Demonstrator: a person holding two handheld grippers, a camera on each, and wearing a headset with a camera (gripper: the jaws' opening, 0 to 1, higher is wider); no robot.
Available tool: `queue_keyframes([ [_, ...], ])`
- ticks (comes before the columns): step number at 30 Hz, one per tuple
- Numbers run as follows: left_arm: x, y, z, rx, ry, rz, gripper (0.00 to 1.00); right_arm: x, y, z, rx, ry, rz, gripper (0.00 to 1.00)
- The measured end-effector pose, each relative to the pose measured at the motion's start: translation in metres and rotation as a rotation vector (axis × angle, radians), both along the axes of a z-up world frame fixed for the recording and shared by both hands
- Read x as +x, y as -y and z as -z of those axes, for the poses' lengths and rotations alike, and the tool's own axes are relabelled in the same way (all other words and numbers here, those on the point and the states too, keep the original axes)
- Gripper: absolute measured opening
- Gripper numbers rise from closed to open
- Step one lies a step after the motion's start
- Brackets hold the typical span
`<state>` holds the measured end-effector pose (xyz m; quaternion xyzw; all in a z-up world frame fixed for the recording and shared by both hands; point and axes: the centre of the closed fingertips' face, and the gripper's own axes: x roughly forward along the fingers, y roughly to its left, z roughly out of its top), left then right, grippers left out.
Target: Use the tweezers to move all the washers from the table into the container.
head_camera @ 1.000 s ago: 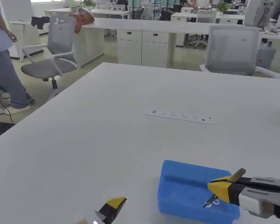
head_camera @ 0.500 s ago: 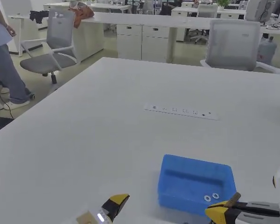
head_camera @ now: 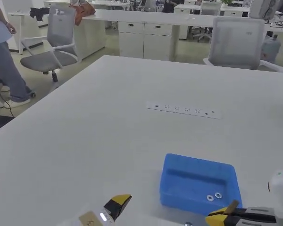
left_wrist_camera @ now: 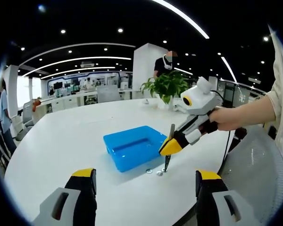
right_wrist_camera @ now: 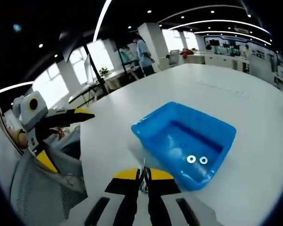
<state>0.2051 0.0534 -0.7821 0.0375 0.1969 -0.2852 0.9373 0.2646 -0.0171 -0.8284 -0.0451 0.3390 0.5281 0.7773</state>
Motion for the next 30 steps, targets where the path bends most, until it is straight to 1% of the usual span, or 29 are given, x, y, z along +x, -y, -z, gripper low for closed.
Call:
queue_keyframes([
  [2, 0.0, 0.0, 0.0, -0.002, 0.0, -0.002, 0.88, -0.003, -0.001, -0.001, -0.012, 0.008, -0.019, 0.03],
  [5, 0.0, -0.001, 0.0, -0.002, 0.0, -0.005, 0.88, -0.008, -0.005, -0.001, -0.032, 0.042, -0.066, 0.03],
  [6, 0.0, -0.001, 0.0, -0.003, 0.0, -0.004, 0.88, -0.011, -0.006, -0.001, -0.047, 0.075, -0.102, 0.03],
  [8, 0.0, -0.001, 0.0, -0.001, 0.0, -0.001, 0.88, -0.017, -0.009, 0.0, -0.066, 0.122, -0.149, 0.04],
  [10, 0.0, 0.0, 0.0, 0.001, 0.001, 0.001, 0.88, -0.021, -0.01, 0.0, -0.071, 0.14, -0.167, 0.04],
  [11, 0.0, -0.001, 0.0, 0.001, 0.001, 0.0, 0.88, -0.023, -0.01, 0.001, -0.081, 0.174, -0.187, 0.04],
  [12, 0.0, -0.001, 0.0, 0.0, 0.001, -0.001, 0.88, -0.023, -0.01, 0.001, -0.089, 0.189, -0.193, 0.03],
  [15, 0.0, -0.001, 0.0, -0.003, 0.001, -0.003, 0.88, -0.022, -0.009, 0.001, -0.087, 0.213, -0.191, 0.02],
  [16, 0.0, -0.001, 0.0, -0.003, 0.002, -0.002, 0.88, -0.021, -0.009, 0.001, -0.077, 0.214, -0.181, 0.02],
  [17, 0.0, -0.001, 0.0, -0.002, 0.003, 0.0, 0.88, -0.018, -0.009, 0.0, -0.061, 0.201, -0.155, 0.02],
  [19, 0.0, 0.0, 0.0, 0.0, 0.004, 0.003, 0.88, -0.015, -0.007, -0.001, -0.054, 0.186, -0.119, 0.02],
  [20, -0.001, 0.0, 0.0, 0.001, 0.004, 0.003, 0.88, -0.015, -0.007, -0.003, -0.032, 0.161, -0.096, 0.02],
  [21, 0.0, 0.0, -0.001, 0.0, 0.006, 0.001, 0.88, -0.016, -0.01, -0.008, 0.012, 0.115, -0.071, 0.02],
  [22, 0.0, -0.001, -0.001, -0.002, 0.006, -0.001, 0.88, -0.016, -0.011, -0.012, 0.04, 0.092, -0.056, 0.02],
  [23, 0.0, -0.001, -0.001, -0.004, 0.005, -0.003, 0.88, -0.016, -0.012, -0.018, 0.067, 0.08, -0.052, 0.02],
  [25, 0.0, -0.002, -0.001, -0.006, 0.006, -0.006, 0.88, -0.013, -0.01, -0.024, 0.065, 0.088, -0.044, 0.02],
  [27, 0.0, -0.001, -0.001, -0.007, 0.006, -0.004, 0.88, -0.011, -0.01, -0.03, 0.074, 0.087, -0.036, 0.02],
  [30, 0.0, -0.001, -0.001, -0.007, 0.006, -0.001, 0.88, -0.005, -0.01, -0.047, 0.116, 0.073, -0.019, 0.03],
])
